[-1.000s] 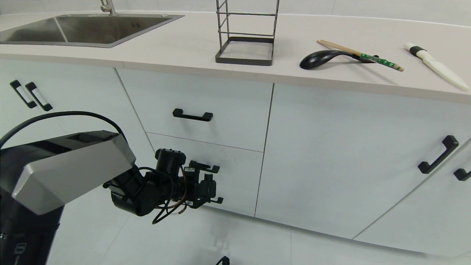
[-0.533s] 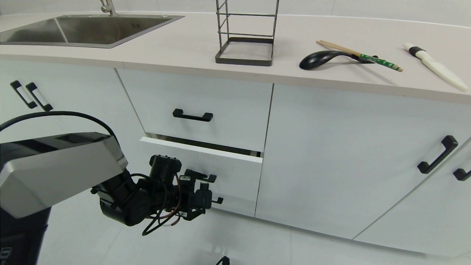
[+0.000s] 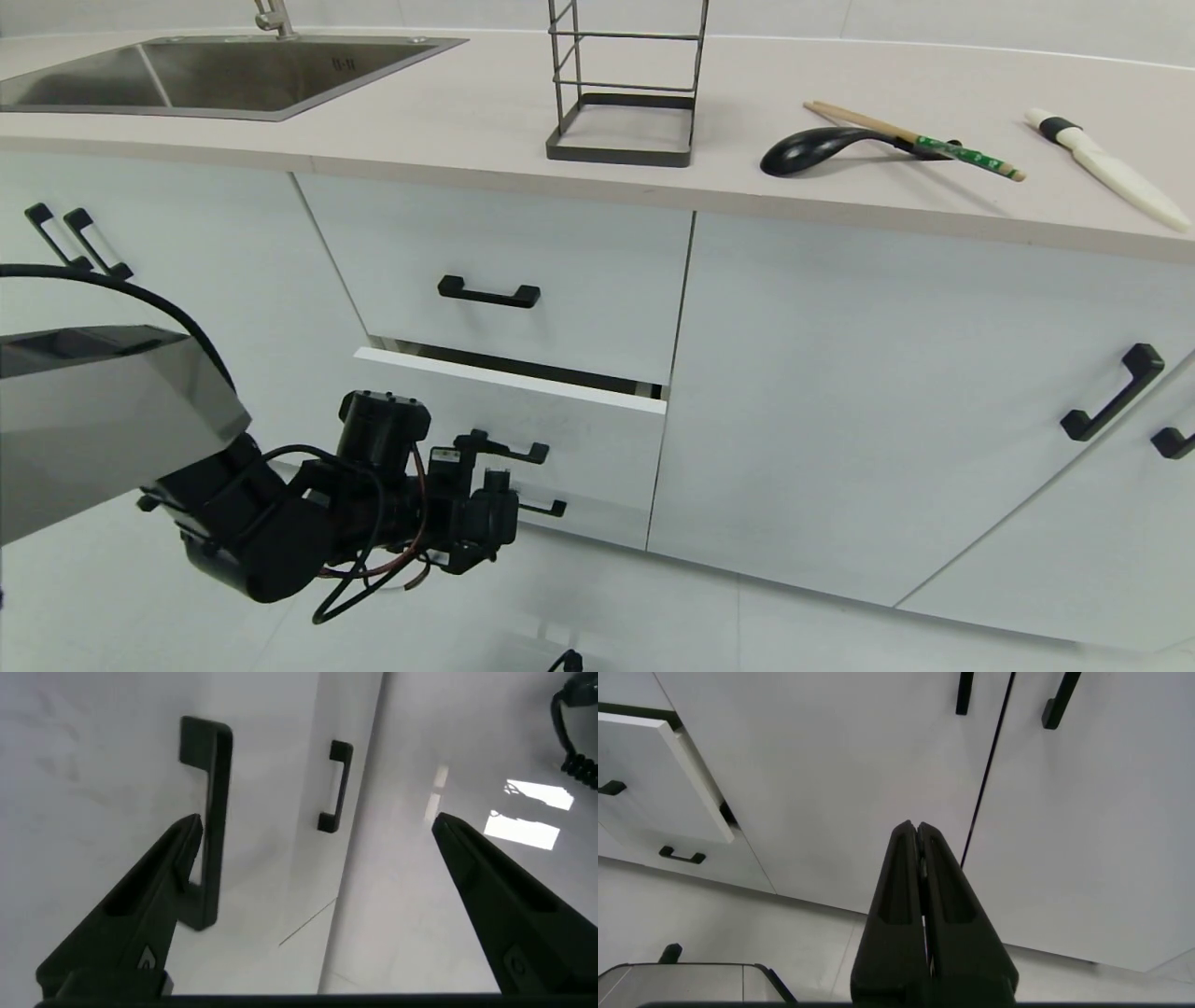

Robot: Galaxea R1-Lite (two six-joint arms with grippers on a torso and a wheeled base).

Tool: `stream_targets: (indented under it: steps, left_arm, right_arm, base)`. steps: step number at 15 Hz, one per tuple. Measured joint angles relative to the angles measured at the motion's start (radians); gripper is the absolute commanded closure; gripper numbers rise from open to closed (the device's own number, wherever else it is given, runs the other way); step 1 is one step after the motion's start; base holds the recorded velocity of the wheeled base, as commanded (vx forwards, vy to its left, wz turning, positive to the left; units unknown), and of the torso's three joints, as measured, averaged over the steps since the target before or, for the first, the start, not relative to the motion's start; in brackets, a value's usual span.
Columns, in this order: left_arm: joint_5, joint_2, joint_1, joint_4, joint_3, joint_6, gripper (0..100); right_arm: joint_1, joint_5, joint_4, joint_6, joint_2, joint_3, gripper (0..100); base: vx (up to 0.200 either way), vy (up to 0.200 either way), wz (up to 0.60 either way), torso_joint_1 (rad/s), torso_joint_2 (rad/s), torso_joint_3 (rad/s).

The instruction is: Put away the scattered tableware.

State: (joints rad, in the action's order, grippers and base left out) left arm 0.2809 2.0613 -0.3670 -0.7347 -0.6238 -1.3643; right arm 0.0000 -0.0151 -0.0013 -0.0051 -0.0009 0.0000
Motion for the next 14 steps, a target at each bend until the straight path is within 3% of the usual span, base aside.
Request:
stream_targets:
  steps: [2, 5, 7, 10, 14]
  left_arm:
    - [0.009, -0.104, -0.029, 0.004, 0.039, 0.037, 0]
    - [0.009, -0.293, -0.144, 0.035, 0.086, 0.152, 0]
    - [-0.024, -0.411, -0.191, 0.124, 0.090, 0.214, 0]
    - [-0.032, -0.462, -0.177, 0.143, 0.058, 0.225, 0]
    - [-0.031, -0.338, -0.158, 0.120, -0.052, 0.221, 0]
  right_arm:
    - [0.000, 0.000, -0.001, 0.000, 0.000, 0.000, 100]
    - [0.000, 0.000, 0.000, -0.001, 0.000, 0.000, 100]
    - [0.000, 0.000, 0.000, 0.000, 0.000, 0.000, 100]
    - [0.000, 0.000, 0.000, 0.000, 0.000, 0.000, 100]
    - [0.000, 0.000, -0.001, 0.000, 0.000, 0.000, 100]
  base:
    - [0.000, 0.000, 0.00, 0.000, 0.00, 0.000]
    - [0.000, 0.000, 0.00, 0.000, 0.00, 0.000]
    - [0.000, 0.000, 0.00, 0.000, 0.00, 0.000]
    - [0.000, 0.000, 0.00, 0.000, 0.00, 0.000]
    - [0.000, 0.000, 0.00, 0.000, 0.00, 0.000]
